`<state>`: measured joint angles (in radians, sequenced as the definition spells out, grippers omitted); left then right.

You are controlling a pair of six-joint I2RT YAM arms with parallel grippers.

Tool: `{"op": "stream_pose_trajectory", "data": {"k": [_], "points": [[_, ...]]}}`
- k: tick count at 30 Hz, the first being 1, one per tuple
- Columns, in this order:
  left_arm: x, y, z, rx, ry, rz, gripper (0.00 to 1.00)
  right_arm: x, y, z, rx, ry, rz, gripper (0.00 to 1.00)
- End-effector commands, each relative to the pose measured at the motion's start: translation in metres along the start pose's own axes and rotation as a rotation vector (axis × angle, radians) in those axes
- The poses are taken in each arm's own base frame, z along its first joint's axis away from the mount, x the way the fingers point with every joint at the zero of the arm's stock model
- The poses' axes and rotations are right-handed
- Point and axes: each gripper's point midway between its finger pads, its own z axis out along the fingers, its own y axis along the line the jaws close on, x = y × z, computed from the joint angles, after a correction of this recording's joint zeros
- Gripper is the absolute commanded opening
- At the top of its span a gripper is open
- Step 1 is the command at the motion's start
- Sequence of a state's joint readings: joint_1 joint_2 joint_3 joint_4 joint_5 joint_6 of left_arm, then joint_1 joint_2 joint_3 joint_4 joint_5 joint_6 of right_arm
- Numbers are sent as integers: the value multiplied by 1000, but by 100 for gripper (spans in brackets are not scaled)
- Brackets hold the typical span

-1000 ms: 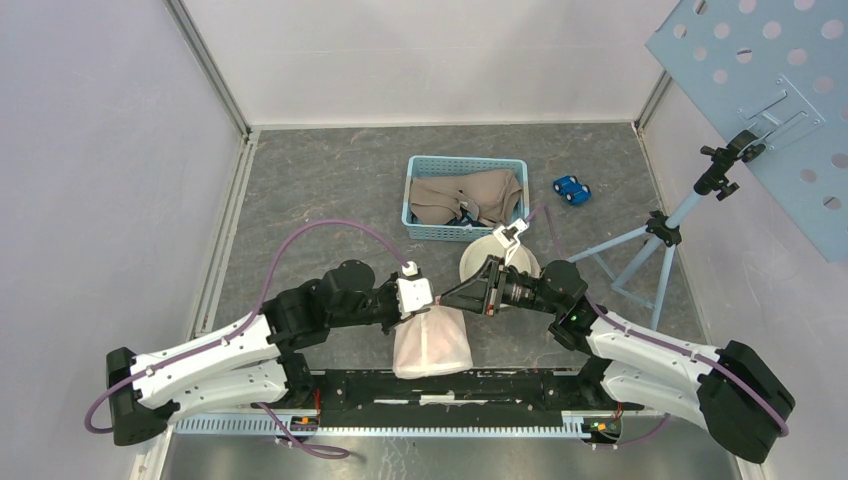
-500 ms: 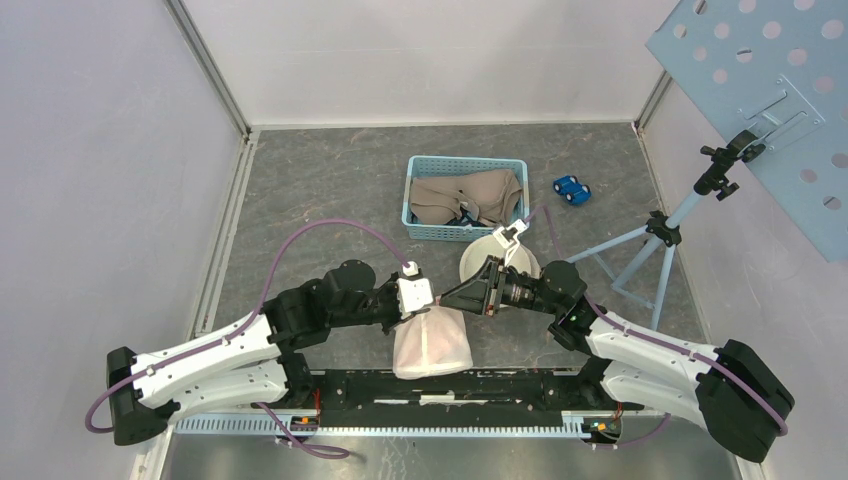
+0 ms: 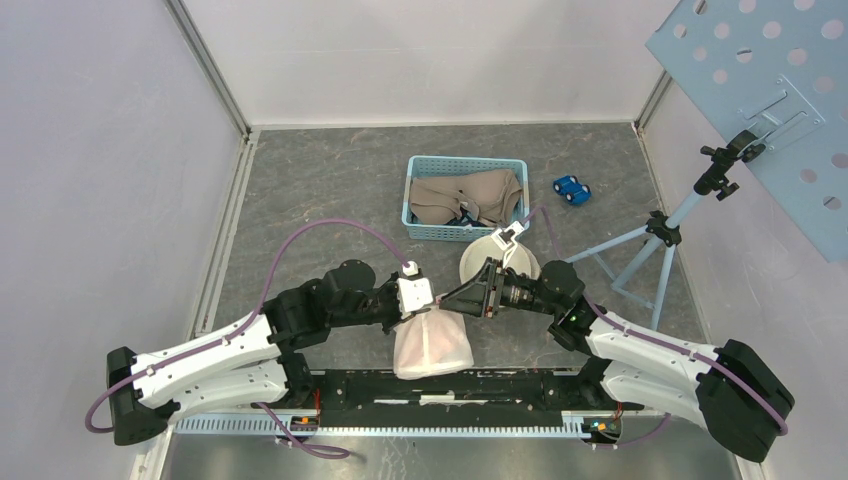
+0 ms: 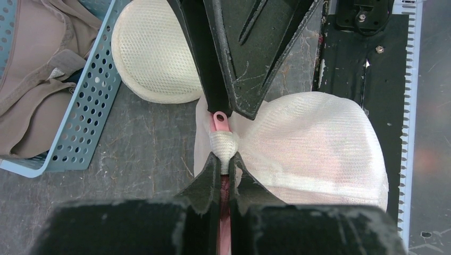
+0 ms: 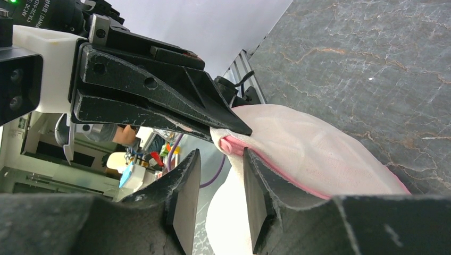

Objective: Unzip the laundry bag and remove the bra
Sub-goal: Unzip the laundry bag at the center of the board.

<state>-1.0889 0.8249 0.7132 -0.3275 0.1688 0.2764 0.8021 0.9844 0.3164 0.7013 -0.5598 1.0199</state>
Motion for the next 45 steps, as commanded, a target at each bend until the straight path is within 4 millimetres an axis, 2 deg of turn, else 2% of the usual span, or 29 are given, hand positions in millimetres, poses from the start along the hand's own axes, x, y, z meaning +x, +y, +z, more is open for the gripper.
{"op": "stream_pose_trajectory", "data": {"k": [1,3,9,29,35,38,39,45], "points": [[-35,1,-3,8,-121,19,2,-2,2,0,-13,-9,-26,39],[-33,0,-1,15,-111,19,2,-4,5,1,-24,-10,-29,36],[-30,-5,5,56,-90,21,2,-7,10,4,-44,-9,-32,35],[-34,2,6,24,-91,24,2,-6,18,8,-83,4,-23,27],[-34,2,8,25,-95,22,2,-5,17,7,-80,5,-20,19],[-34,2,7,22,-96,22,2,-5,16,8,-74,3,-18,8],[-34,3,7,17,-96,22,2,-5,15,8,-71,4,-18,1],[-34,8,1,-27,-107,9,2,-8,6,8,-14,-7,-56,0]]}}
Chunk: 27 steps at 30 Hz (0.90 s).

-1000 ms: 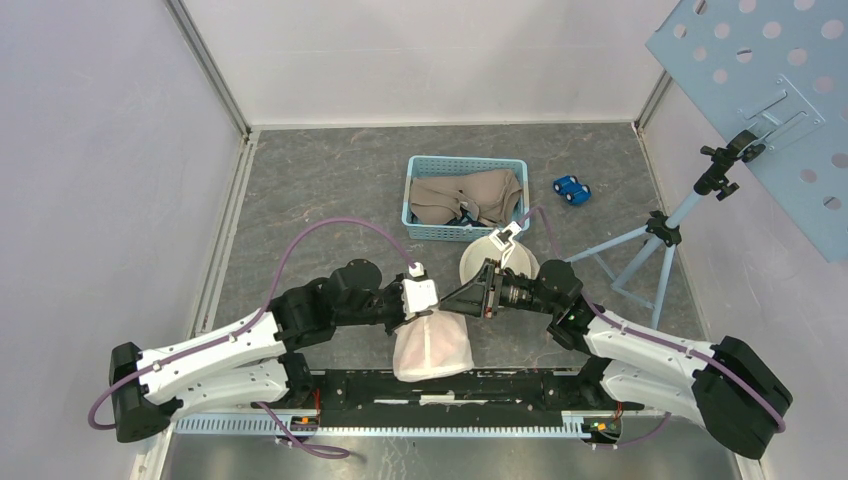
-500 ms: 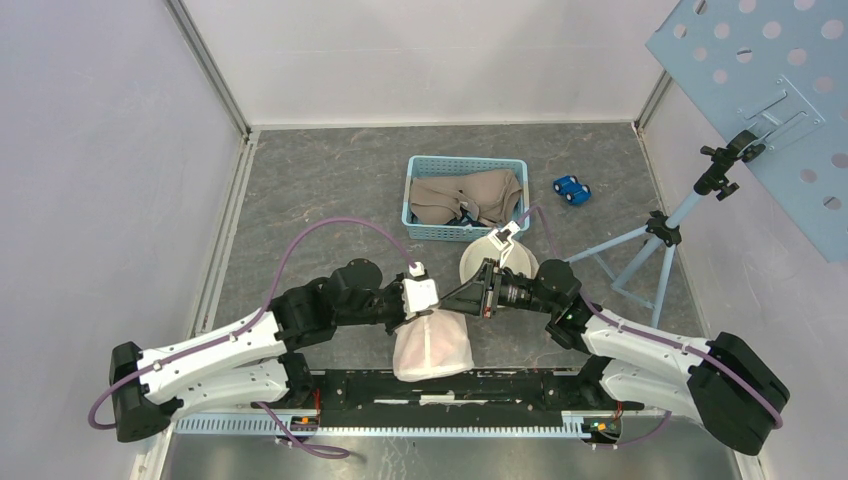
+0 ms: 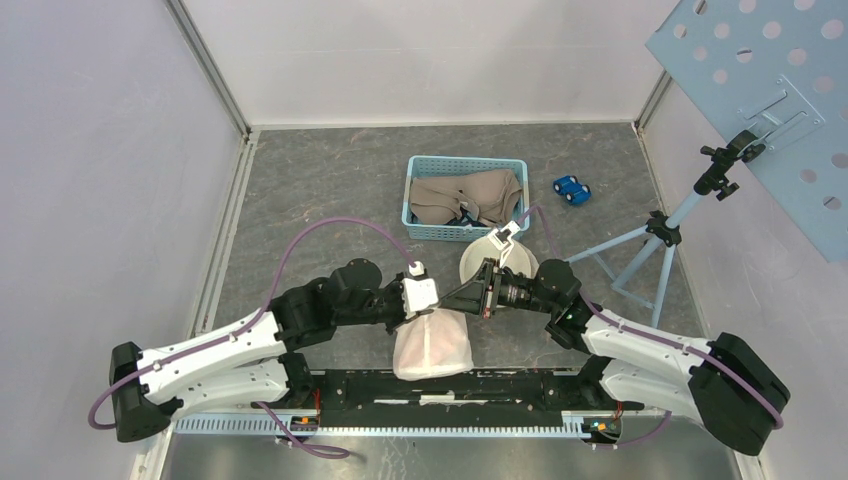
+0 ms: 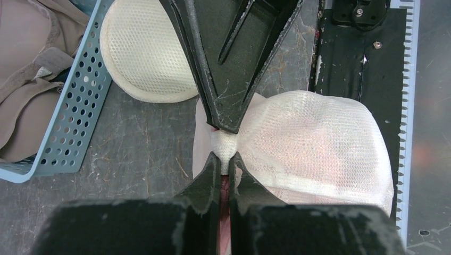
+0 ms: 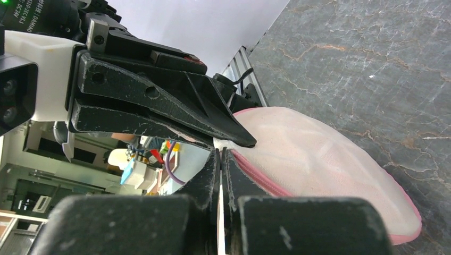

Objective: Unzip the laundry bag and remove the bra
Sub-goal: Unzip the laundry bag at the center of the board.

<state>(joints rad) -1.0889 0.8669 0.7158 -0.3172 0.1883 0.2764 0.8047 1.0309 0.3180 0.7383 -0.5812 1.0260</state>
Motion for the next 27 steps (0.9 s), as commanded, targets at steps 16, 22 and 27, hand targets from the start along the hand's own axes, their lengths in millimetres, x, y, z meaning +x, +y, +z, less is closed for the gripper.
{"op": "stream_pose_trajectory", "data": {"k": [16,22,27], "points": [[-32,33,-23,-199,-112,-23,2,-46,-22,-7,198,-111,-185,0],[-21,55,-26,-325,-49,-28,4,-63,-21,6,182,-137,-224,0],[-6,52,-26,-312,25,-16,15,-64,-14,14,131,-125,-219,0]]}}
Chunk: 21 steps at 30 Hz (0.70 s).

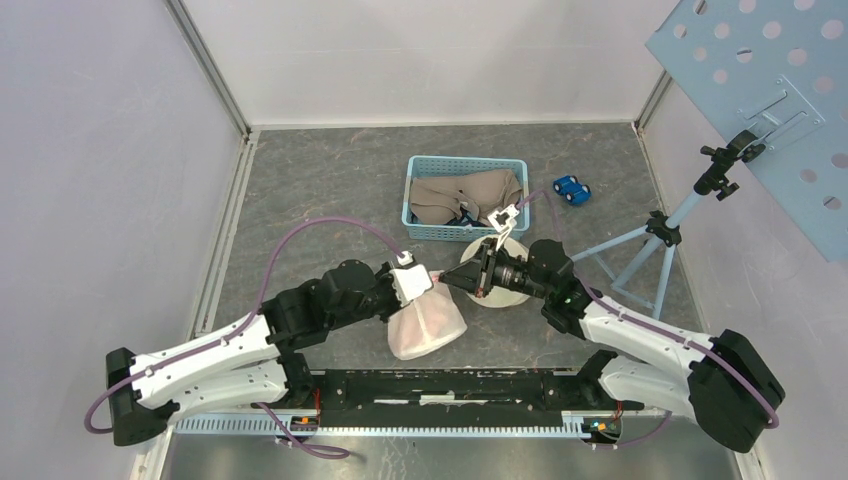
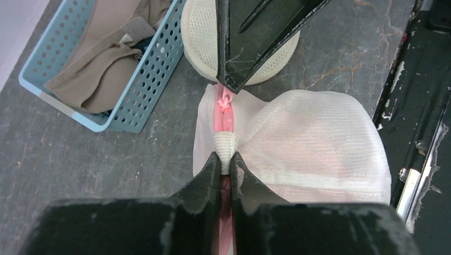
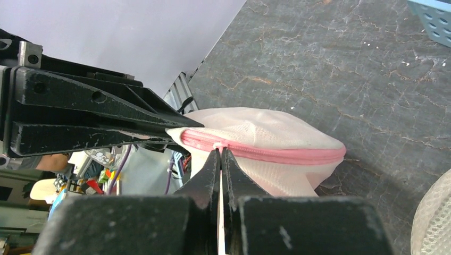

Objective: Unzip the laundry bag and remove the bra
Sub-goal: Unzip the laundry bag at the center of the board.

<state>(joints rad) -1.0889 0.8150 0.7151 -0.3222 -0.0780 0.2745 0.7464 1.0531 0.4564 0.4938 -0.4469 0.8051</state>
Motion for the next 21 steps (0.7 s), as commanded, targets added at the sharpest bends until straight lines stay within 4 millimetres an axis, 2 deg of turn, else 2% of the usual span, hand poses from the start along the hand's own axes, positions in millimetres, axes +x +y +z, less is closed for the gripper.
{"op": "stream_pose_trajectory", "data": {"k": [1,4,10,15,21], "points": [[-7,8,-5,-37,12,-26,22,-22,21,6,-84,-57,-49,0],[-10,1,-9,-2,16,-76,36,-17,23,2,-102,-57,-30,0],[-33,-8,-14,60,4,-181,59,-11,27,-3,-139,-62,1,0],[-35,-13,-3,75,98,-256,63,-8,28,-4,-149,-59,5,0],[-36,-7,7,46,143,-254,64,-9,30,-5,-156,-64,0,0]]}}
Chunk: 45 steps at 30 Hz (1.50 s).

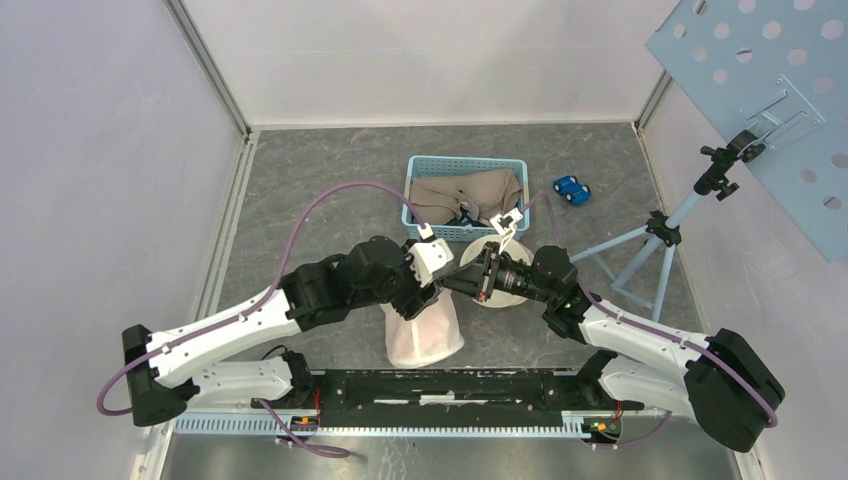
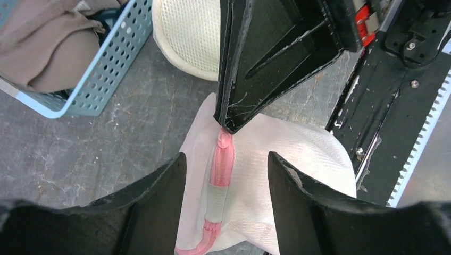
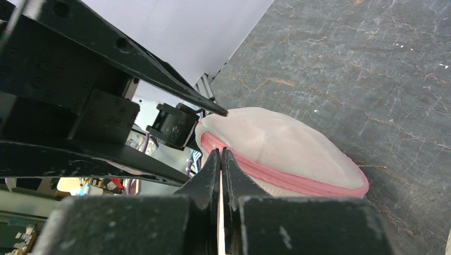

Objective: Unzip the laundry bag and remove the bra
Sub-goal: Unzip the laundry bag at the center of the board.

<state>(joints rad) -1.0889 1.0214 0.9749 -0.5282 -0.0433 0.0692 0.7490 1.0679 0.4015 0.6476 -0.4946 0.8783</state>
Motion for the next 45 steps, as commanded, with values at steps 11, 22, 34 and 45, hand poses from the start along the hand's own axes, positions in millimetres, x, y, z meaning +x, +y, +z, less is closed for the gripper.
{"op": "stream_pose_trajectory", "data": {"k": [11,22,34,45], "points": [[-4,10,-10,-57,-5,-55,13,-19,9,-4,3,-69,-71,0],[7,21,-13,-94,-84,74,2,-55,-6,-14,94,-131,-143,0],[2,-7,5,68,-56,-15,54,-5,3,-13,-27,-61,-6,0],[2,-16,26,104,-13,-71,21,-8,6,-15,-18,-72,-31,0]]}}
